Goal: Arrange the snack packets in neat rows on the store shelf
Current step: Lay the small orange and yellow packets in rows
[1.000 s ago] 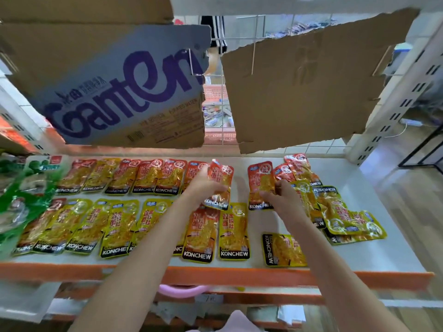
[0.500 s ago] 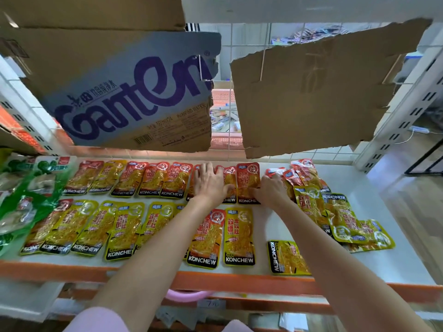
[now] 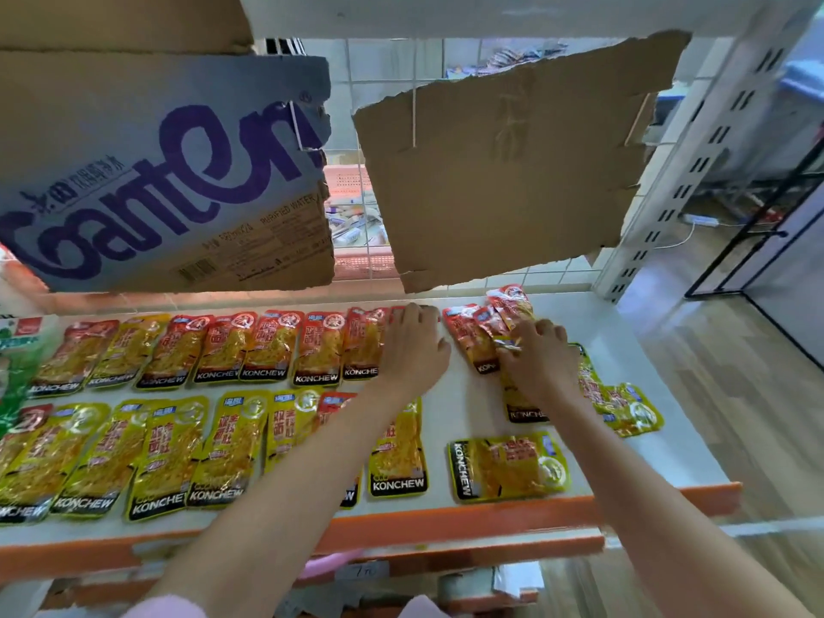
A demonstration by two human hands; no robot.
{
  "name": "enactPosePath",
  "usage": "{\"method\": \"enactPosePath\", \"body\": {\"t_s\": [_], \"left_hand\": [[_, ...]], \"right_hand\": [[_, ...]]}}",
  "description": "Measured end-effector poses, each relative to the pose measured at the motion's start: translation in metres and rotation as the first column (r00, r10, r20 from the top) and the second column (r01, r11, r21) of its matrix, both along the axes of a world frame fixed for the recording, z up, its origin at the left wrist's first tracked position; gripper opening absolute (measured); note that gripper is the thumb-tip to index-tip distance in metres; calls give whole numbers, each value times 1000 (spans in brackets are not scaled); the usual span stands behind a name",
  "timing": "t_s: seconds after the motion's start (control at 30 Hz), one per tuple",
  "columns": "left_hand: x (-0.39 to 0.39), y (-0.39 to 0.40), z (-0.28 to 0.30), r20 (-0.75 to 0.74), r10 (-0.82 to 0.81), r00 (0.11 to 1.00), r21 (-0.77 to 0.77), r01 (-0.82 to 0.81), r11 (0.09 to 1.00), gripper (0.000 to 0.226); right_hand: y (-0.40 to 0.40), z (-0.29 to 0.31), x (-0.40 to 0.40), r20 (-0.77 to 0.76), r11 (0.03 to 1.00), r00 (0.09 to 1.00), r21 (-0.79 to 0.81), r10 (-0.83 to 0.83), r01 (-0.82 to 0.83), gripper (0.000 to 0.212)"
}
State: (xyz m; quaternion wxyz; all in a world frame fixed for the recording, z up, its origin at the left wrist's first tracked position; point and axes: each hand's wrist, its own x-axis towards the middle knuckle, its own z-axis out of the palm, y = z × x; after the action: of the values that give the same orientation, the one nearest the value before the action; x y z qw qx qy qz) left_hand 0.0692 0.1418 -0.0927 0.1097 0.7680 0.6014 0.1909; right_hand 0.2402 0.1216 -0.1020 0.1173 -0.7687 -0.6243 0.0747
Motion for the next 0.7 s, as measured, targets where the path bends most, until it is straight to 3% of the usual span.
{"method": "enactPosePath", "body": {"t_s": [0.1,0.17,0.33,0.43,0.5,0.6,0.7], "left_hand": [[30,1,-5,73,-62,995,-189,75,979,46],[43,4,-6,145,45,988,-305,2,952,60],[66,8,-2,-2,168,986,-353,-158,922,97],[72,13,0,58,258,964,-412,-212,886,107],[70,17,3,94,279,956,-470,-205,858,91],[62,19,6,238,266,934,-484,-123,867,23],[53,19,2,343,296,892,-473,-108,874,18]], "right_hand": [[-6,-1,22,-53,999,998,-22,-37,36,48],[-7,-2,31,-90,998,995,-45,-45,41,47],[-1,-2,32,21,998,1000,-57,-14,15,44],[4,-5,28,-6,997,1000,-77,25,-25,49],[7,-7,26,-56,996,998,-87,-8,3,51],[15,-6,26,-24,997,999,-56,-48,46,52],[29,-2,29,-19,997,998,-45,-59,58,47]]}}
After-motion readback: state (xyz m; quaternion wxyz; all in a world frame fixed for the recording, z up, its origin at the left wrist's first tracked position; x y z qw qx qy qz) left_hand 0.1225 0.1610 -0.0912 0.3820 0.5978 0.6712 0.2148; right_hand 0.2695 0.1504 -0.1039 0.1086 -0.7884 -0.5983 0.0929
